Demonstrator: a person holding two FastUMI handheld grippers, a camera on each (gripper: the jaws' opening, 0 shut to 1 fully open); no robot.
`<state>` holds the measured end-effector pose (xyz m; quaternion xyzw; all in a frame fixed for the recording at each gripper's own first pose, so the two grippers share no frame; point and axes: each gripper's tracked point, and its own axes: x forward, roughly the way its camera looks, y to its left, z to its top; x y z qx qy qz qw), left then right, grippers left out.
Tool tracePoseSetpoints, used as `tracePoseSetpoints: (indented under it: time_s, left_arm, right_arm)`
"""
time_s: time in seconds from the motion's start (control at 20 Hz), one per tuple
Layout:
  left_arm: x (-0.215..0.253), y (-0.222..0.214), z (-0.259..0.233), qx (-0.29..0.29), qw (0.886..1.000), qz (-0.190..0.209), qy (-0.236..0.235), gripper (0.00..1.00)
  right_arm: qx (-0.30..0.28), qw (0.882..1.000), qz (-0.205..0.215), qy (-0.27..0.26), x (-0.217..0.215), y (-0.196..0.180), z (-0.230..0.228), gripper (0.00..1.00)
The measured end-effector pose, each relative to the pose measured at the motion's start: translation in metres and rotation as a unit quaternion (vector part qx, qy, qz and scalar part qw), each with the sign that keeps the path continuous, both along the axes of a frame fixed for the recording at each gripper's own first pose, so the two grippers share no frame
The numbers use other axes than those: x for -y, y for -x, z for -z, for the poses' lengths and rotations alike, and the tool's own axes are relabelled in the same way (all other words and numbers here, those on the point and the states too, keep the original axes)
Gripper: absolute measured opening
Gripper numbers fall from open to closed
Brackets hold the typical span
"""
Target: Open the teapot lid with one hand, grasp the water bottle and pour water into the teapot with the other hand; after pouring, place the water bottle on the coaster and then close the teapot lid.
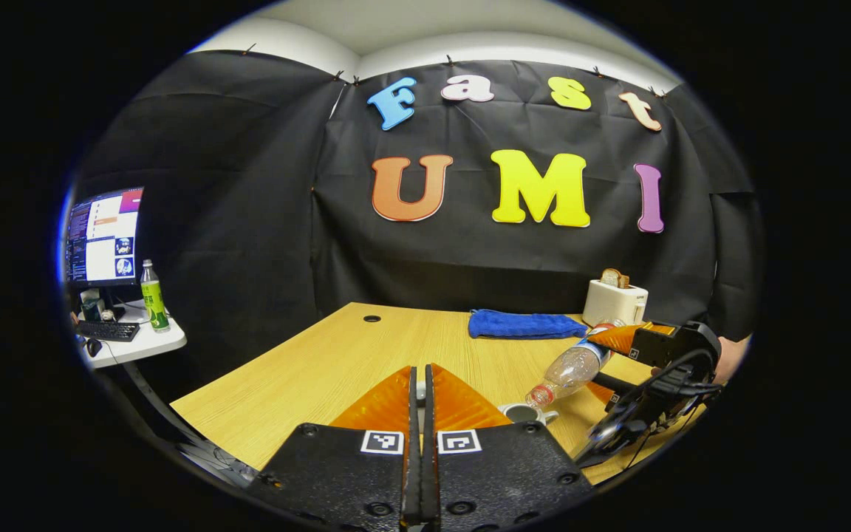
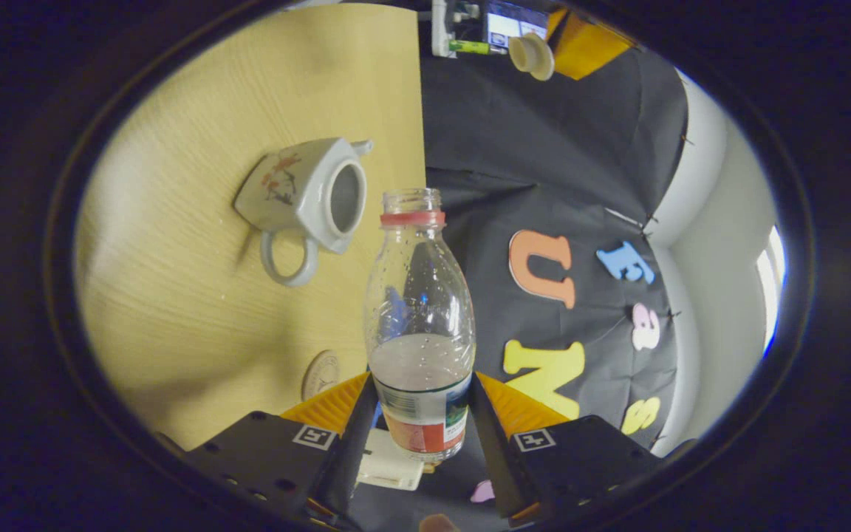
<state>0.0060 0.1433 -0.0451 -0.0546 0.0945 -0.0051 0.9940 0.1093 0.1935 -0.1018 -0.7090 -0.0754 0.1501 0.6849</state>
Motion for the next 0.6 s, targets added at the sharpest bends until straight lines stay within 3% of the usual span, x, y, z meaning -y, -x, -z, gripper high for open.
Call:
tracePoseSetpoints:
  time_s: [0.15, 0.3, 0.45, 0.6]
  left_arm:
    - [0.004, 0.0, -0.005, 0.008, 1.0, 0.0, -0.001, 0.03]
    - [0.011, 0.0, -0.009, 0.014, 1.0, 0.003, 0.0, 0.03]
    - [0.015, 0.0, -0.01, 0.02, 1.0, 0.007, 0.006, 0.03]
    - [0.026, -0.001, -0.012, 0.022, 0.999, 0.017, 0.016, 0.03]
  right_arm:
    - [-0.054, 0.995, 0.019, -0.081, 0.004, 0.005, 0.003, 0.73]
    - [-0.116, 0.975, 0.026, -0.188, 0.004, 0.014, 0.004, 0.73]
    - [-0.177, 0.938, 0.036, -0.295, 0.007, 0.023, -0.001, 0.71]
    - [-0.227, 0.886, 0.048, -0.401, 0.015, 0.028, -0.021, 0.73]
